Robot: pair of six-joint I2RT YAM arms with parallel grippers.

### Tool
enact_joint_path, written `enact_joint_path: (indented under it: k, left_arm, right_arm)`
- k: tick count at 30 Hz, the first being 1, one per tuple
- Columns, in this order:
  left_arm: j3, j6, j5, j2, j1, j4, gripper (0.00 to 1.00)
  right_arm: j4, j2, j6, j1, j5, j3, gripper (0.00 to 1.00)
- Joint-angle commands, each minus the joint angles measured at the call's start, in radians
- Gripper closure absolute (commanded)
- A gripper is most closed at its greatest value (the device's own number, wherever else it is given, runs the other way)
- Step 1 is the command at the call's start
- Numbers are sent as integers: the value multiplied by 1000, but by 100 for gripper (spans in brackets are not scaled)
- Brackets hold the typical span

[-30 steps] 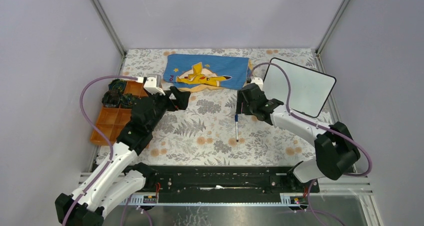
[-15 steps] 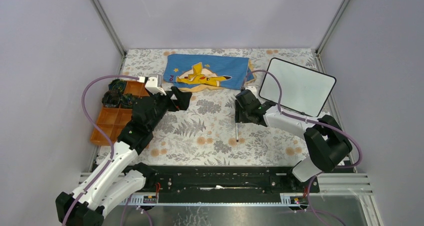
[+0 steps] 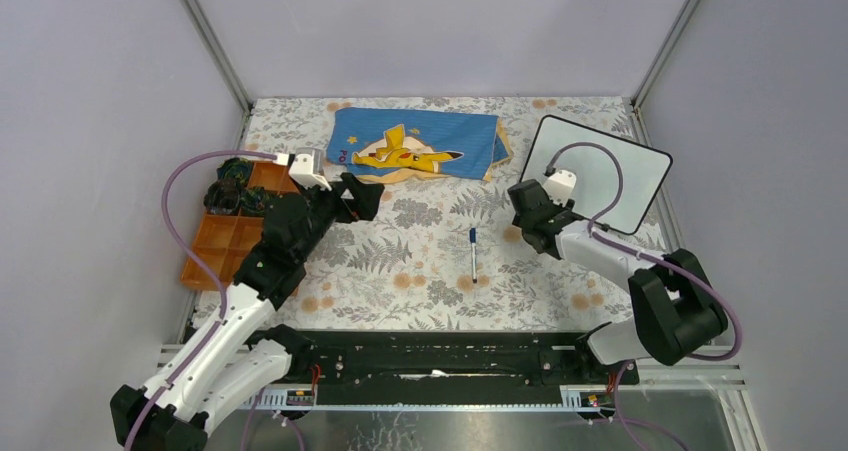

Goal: Write a sentence on the whiteboard
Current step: Move the whiteboard to the center of the board.

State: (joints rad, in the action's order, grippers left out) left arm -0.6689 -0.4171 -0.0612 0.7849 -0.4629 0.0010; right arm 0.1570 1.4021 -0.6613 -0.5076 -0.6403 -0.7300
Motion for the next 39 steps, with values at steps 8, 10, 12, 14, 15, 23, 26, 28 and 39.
enact_joint_path:
  k: [8,10,12,14,15,23,26,28,39]
  left_arm:
    - [-14,-5,4,-29,-10,46,1]
    - [-14,-5,4,-28,-13,45,1]
    - [-13,-5,4,-28,-13,47,1]
    - [-12,-4,4,-29,-14,48,1]
    - [-12,-4,4,-28,-14,47,1]
    - [-12,-4,4,-19,-14,51,1]
    - [-13,-5,6,-14,-14,51,1]
    - [-13,-5,6,-11,-14,51,1]
    - [-12,-6,8,-11,-13,52,1]
  right_arm:
    - [-141,194,6,103,-68,-110,35]
    - [-148,211,13,113,-65,-118,36]
    - [-189,228,25,121,-62,-125,36]
    - [-191,252,34,130,-58,-139,37]
    - [-194,265,37,136,-57,-143,38]
    - [-232,337,68,161,-38,-163,42]
    - [-232,354,70,169,-33,-175,44]
    - [-233,365,75,170,-32,-184,46]
    - [-226,382,84,173,-19,-198,57]
